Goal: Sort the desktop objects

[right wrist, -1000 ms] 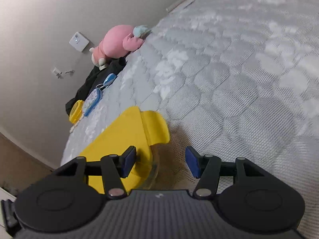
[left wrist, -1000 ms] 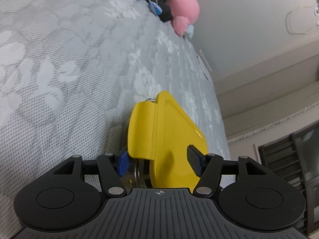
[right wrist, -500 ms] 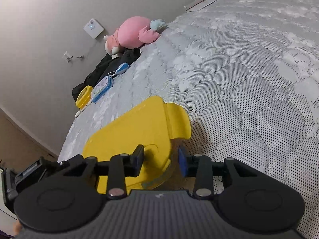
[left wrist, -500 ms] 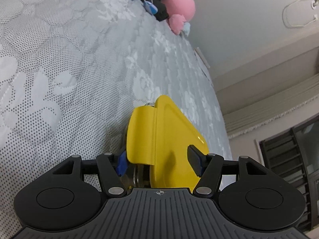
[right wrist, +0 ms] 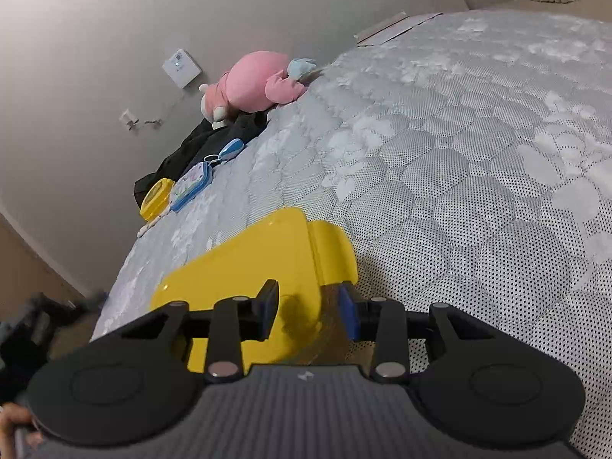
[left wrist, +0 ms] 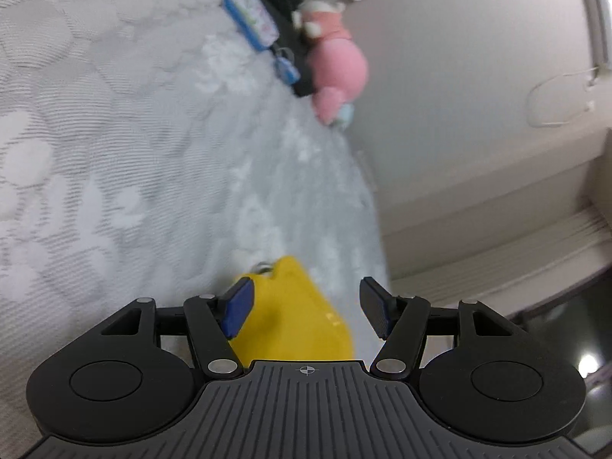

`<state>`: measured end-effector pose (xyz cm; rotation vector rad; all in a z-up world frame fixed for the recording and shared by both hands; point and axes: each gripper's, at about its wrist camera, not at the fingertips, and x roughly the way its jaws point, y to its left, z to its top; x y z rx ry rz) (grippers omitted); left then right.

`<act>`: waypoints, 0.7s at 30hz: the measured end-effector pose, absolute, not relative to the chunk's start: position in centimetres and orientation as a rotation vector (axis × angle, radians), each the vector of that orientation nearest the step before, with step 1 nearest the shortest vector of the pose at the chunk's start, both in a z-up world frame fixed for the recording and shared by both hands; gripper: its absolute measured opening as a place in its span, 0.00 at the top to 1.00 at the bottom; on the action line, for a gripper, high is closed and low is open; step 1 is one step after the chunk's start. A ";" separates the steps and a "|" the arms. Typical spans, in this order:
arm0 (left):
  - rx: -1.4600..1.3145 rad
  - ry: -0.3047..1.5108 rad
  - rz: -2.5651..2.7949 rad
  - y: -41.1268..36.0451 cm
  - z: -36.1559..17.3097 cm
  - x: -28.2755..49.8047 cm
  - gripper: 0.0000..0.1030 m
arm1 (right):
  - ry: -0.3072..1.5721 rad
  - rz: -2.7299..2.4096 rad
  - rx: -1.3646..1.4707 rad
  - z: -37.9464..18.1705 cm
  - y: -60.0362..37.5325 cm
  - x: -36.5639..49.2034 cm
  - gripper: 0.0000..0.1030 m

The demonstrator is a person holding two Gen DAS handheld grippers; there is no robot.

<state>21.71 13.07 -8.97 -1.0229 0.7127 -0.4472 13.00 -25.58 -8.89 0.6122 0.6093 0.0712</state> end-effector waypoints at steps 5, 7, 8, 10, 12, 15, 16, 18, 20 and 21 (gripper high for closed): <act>-0.940 0.673 -0.486 11.8 -7.7 21.6 0.38 | 0.621 0.033 0.578 -8.8 -25.1 12.5 0.51; -0.935 0.680 -0.481 11.8 -7.6 21.6 0.36 | 0.599 -0.020 0.568 -8.7 -25.1 12.0 0.51; -0.938 0.689 -0.476 11.8 -7.7 21.7 0.35 | 0.587 -0.055 0.555 -8.6 -25.0 11.8 0.51; -0.947 0.705 -0.472 11.8 -7.9 21.7 0.34 | 0.571 -0.094 0.537 -8.7 -24.9 11.5 0.53; -0.966 0.718 -0.516 11.5 -8.1 21.8 0.34 | 0.542 -0.096 0.502 -8.4 -24.5 11.3 0.57; -0.970 0.736 -0.584 10.5 -8.2 22.0 0.34 | 0.462 -0.056 0.394 -7.3 -22.8 11.0 0.61; -0.958 0.737 -0.592 10.3 -8.1 22.0 0.34 | 0.430 -0.041 0.360 -6.8 -22.1 10.9 0.61; -0.936 0.712 -0.556 10.5 -7.7 21.7 0.34 | 0.399 0.026 0.306 -6.0 -20.4 11.4 0.61; -0.915 0.659 -0.453 11.8 -7.1 21.3 0.31 | 0.390 0.109 0.254 -5.5 -18.1 12.3 0.61; -0.892 0.635 -0.380 12.4 -6.9 21.1 0.29 | 0.389 0.143 0.222 -5.4 -16.9 12.8 0.61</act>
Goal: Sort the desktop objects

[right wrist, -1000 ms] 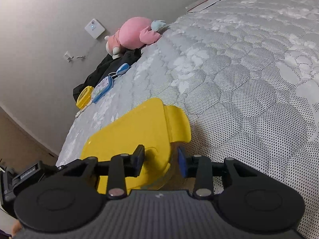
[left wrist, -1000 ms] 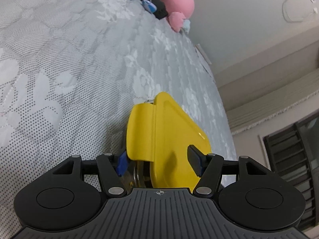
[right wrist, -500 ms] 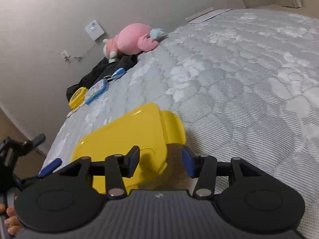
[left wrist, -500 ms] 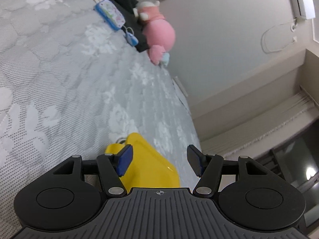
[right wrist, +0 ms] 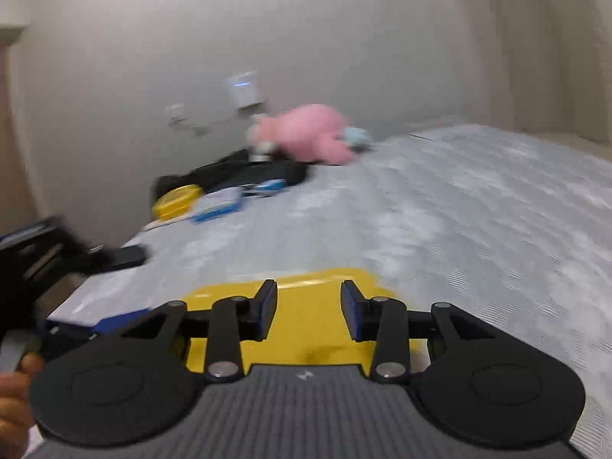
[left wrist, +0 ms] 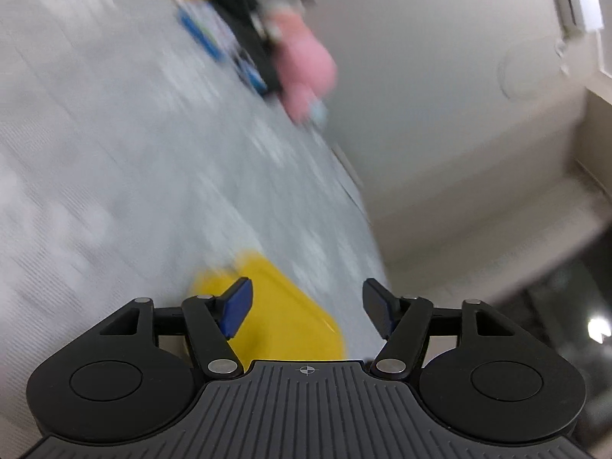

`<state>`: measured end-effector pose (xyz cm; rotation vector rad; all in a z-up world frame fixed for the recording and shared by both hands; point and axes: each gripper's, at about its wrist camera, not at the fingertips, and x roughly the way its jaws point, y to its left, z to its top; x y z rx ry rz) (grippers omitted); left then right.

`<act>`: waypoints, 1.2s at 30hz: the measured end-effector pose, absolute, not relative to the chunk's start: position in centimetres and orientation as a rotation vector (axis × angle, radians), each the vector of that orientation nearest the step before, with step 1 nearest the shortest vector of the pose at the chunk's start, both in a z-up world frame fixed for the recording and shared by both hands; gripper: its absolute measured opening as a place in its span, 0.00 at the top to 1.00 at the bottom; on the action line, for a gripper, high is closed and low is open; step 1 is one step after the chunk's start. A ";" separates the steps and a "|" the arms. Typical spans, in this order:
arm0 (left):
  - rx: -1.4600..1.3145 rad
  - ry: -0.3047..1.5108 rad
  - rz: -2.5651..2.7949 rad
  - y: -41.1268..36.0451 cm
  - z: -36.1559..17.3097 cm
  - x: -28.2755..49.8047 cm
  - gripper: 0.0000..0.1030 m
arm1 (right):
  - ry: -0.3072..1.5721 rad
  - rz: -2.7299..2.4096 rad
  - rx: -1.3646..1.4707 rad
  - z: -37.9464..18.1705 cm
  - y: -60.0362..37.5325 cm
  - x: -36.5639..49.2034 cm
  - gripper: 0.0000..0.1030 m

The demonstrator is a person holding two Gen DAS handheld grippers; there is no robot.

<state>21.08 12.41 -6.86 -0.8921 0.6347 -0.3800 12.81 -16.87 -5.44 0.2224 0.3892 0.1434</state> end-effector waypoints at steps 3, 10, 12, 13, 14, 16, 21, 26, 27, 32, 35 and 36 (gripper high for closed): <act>-0.840 0.624 -0.231 13.7 -6.7 21.0 0.26 | 0.389 0.224 0.074 -5.9 -12.5 14.6 0.63; -0.820 0.653 -0.230 13.9 -6.8 21.4 0.23 | 0.403 0.256 -0.053 -9.2 -9.4 16.4 0.69; -0.812 0.668 -0.248 13.5 -7.0 21.5 0.23 | 0.392 0.255 -0.027 -9.6 -9.8 16.3 0.69; -0.809 0.675 -0.254 13.2 -7.0 21.6 0.23 | 0.387 0.255 -0.025 -9.7 -9.9 16.2 0.69; -0.807 0.681 -0.259 13.0 -7.1 21.6 0.23 | 0.381 0.255 -0.030 -9.8 -9.9 16.1 0.69; -0.806 0.687 -0.267 12.9 -7.2 21.6 0.23 | 0.372 0.249 -0.039 -10.0 -9.8 15.7 0.69; -0.834 0.672 -0.438 11.4 -7.2 21.4 0.24 | 0.424 0.238 0.028 -8.6 -10.7 16.2 0.68; -0.591 0.650 -0.558 6.2 -6.6 20.7 0.43 | 0.425 0.154 0.116 -6.8 -15.2 15.3 0.81; -0.549 0.663 -0.553 5.3 -6.9 20.7 0.52 | 0.442 0.149 0.098 -6.8 -15.7 15.4 0.95; -0.418 0.683 -0.529 3.3 -8.2 20.7 0.78 | 0.449 0.100 0.103 -8.5 -17.0 15.7 0.95; -0.363 0.671 -0.526 2.4 -8.5 20.5 0.84 | 0.400 0.094 0.038 -9.7 -16.4 15.4 0.94; -0.355 0.670 -0.528 2.3 -8.5 20.6 0.86 | 0.388 0.091 0.025 -9.9 -16.2 15.4 0.94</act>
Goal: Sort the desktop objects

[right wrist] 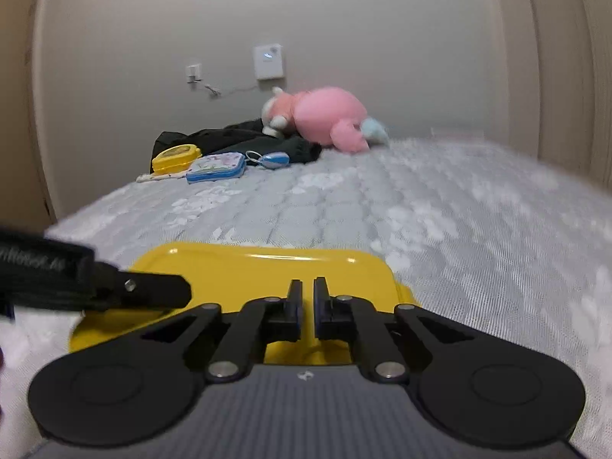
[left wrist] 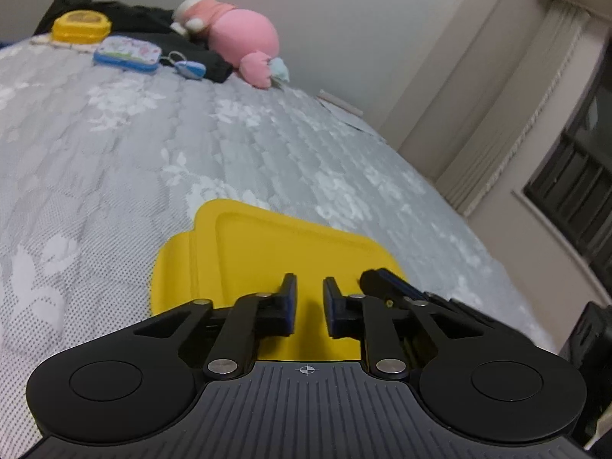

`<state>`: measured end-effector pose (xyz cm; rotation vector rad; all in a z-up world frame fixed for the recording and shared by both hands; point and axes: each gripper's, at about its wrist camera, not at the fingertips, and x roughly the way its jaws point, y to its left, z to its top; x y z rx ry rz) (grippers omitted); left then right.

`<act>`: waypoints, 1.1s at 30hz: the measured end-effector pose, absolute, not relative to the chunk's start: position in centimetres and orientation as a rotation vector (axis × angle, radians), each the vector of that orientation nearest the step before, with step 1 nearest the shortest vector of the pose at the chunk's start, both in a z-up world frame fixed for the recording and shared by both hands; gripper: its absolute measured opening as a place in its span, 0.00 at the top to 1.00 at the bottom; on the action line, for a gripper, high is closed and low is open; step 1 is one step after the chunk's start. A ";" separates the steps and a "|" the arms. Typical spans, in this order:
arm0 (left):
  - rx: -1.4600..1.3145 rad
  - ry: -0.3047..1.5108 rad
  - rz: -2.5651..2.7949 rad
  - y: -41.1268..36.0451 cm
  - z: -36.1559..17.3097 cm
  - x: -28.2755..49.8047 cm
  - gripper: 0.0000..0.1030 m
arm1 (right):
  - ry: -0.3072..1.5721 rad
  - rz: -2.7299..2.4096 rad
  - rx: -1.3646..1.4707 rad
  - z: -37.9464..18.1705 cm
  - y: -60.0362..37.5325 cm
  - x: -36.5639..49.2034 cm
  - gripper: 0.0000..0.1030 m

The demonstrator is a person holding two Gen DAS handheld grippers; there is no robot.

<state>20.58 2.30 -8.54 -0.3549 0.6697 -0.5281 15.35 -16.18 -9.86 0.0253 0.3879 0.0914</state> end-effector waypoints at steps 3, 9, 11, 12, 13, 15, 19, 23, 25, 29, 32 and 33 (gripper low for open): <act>-0.357 0.674 -0.529 2.3 -8.6 20.7 0.90 | 0.366 0.086 0.016 -10.2 -15.9 15.2 0.94; -0.368 0.685 -0.528 2.5 -8.8 21.0 0.93 | 0.358 0.088 0.022 -10.3 -15.8 15.2 0.94; -0.373 0.688 -0.529 2.6 -8.8 21.0 0.93 | 0.355 0.086 0.016 -10.3 -15.7 15.0 0.94; -0.375 0.690 -0.530 2.6 -8.8 21.0 0.93 | 0.354 0.085 0.014 -10.3 -15.7 15.0 0.94; -0.377 0.691 -0.530 2.6 -8.8 21.0 0.93 | 0.353 0.085 0.012 -10.3 -15.6 14.9 0.94; -0.374 0.691 -0.529 2.6 -8.8 21.0 0.93 | 0.351 0.082 0.009 -10.4 -15.5 14.9 0.94; -0.377 0.690 -0.532 2.6 -8.8 21.0 0.93 | 0.345 0.079 -0.005 -10.4 -15.4 14.8 0.94; -0.373 0.688 -0.534 2.7 -8.8 21.0 0.93 | 0.351 0.078 -0.018 -10.3 -15.1 14.6 0.90; -0.380 0.685 -0.536 2.8 -8.8 20.8 0.93 | 0.367 0.078 -0.014 -10.0 -15.1 14.3 0.84; -0.381 0.672 -0.527 3.5 -8.4 19.6 0.89 | 0.409 0.096 0.044 -9.0 -15.8 13.2 0.70; -0.369 0.659 -0.507 3.9 -7.6 18.1 0.66 | 0.409 0.072 0.091 -7.8 -16.8 11.7 0.69; -0.362 0.654 -0.497 4.0 -7.2 17.4 0.60 | 0.404 0.062 0.105 -7.4 -17.2 11.1 0.66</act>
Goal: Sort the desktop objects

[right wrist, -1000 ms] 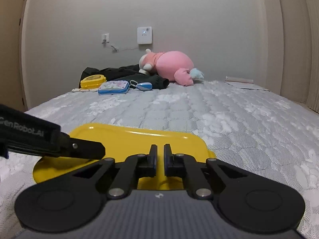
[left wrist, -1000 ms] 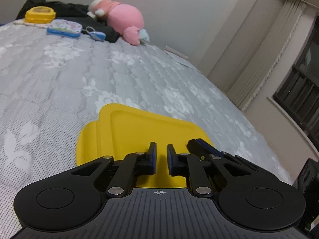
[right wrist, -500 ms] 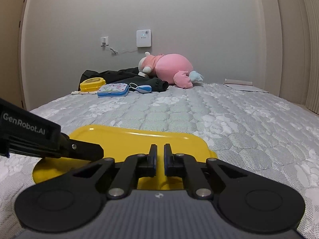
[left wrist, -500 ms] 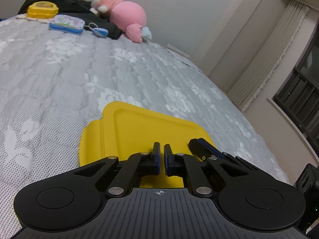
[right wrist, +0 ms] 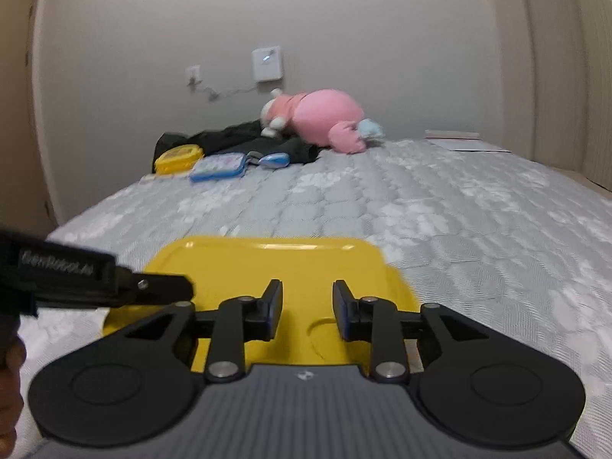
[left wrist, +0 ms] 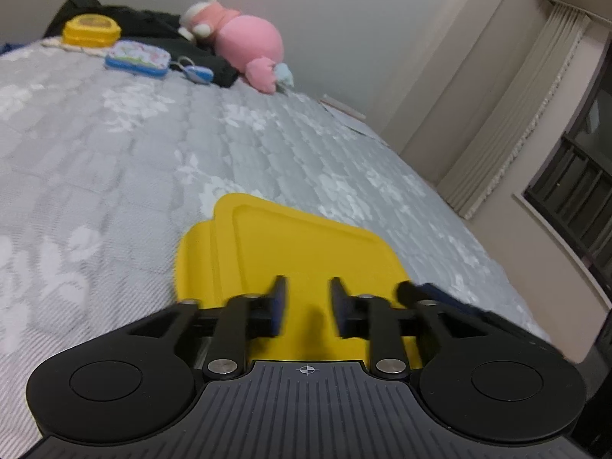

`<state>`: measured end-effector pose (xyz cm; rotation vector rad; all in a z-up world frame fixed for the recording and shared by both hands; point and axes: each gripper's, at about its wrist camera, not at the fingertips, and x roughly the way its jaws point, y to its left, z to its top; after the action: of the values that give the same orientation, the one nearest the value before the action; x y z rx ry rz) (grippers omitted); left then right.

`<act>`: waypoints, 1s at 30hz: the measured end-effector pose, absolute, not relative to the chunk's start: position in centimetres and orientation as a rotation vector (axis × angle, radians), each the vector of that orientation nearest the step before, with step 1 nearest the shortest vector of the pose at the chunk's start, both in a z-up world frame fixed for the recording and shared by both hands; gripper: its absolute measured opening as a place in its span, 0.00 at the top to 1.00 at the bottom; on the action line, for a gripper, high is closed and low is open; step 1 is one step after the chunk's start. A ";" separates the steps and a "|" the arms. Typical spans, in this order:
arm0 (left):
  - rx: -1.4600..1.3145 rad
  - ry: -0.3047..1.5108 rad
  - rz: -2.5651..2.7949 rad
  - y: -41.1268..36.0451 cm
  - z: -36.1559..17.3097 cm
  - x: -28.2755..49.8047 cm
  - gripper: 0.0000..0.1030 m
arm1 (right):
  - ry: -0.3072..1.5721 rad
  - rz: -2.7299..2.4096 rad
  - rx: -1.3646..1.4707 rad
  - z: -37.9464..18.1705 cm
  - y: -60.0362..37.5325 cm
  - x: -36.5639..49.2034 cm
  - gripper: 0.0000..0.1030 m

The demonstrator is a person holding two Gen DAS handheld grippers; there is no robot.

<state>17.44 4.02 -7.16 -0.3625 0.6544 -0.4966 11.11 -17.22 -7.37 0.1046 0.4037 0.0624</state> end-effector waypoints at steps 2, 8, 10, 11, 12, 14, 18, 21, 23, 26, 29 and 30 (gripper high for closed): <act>-0.350 0.652 -0.479 4.0 -6.4 16.0 0.54 | 0.397 0.045 0.131 -6.5 -17.9 9.8 0.62; -0.293 0.678 -0.424 3.2 -5.6 11.2 0.25 | 0.437 0.032 0.197 -5.2 -19.0 6.1 0.53; -0.270 0.695 -0.414 2.7 -5.6 9.2 0.22 | 0.461 0.041 0.210 -5.1 -19.0 5.2 0.51; -0.253 0.696 -0.413 2.4 -5.6 8.2 0.17 | 0.475 0.045 0.216 -5.0 -19.0 4.8 0.50; -0.232 0.691 -0.410 2.2 -5.4 7.4 0.11 | 0.487 0.048 0.221 -4.9 -19.0 4.3 0.49; -0.190 0.680 -0.403 1.7 -5.1 5.7 0.09 | 0.510 0.052 0.230 -4.8 -18.8 3.3 0.45; -0.196 0.710 -0.353 1.7 -5.4 3.8 0.03 | 0.585 0.045 0.238 -5.0 -18.5 1.7 0.35; -0.243 0.725 -0.300 2.3 -5.7 3.3 0.01 | 0.646 0.029 0.261 -5.6 -18.5 0.6 0.28; -0.236 0.736 -0.262 2.2 -5.9 3.5 0.00 | 0.670 0.013 0.272 -6.0 -18.3 0.2 0.23; -0.223 0.746 -0.209 2.2 -6.1 3.8 0.00 | 0.657 -0.021 0.228 -6.3 -18.0 0.3 0.18; -0.238 0.724 -0.175 2.6 -5.9 3.7 0.00 | 0.630 -0.049 0.189 -6.3 -17.9 0.2 0.12; -0.236 0.718 -0.163 2.7 -5.9 3.5 0.00 | 0.632 -0.052 0.188 -6.2 -17.9 0.2 0.12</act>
<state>3.55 2.65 -5.90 -0.2359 0.7178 -0.1629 0.20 -17.89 -6.23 0.1879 0.6323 -0.0519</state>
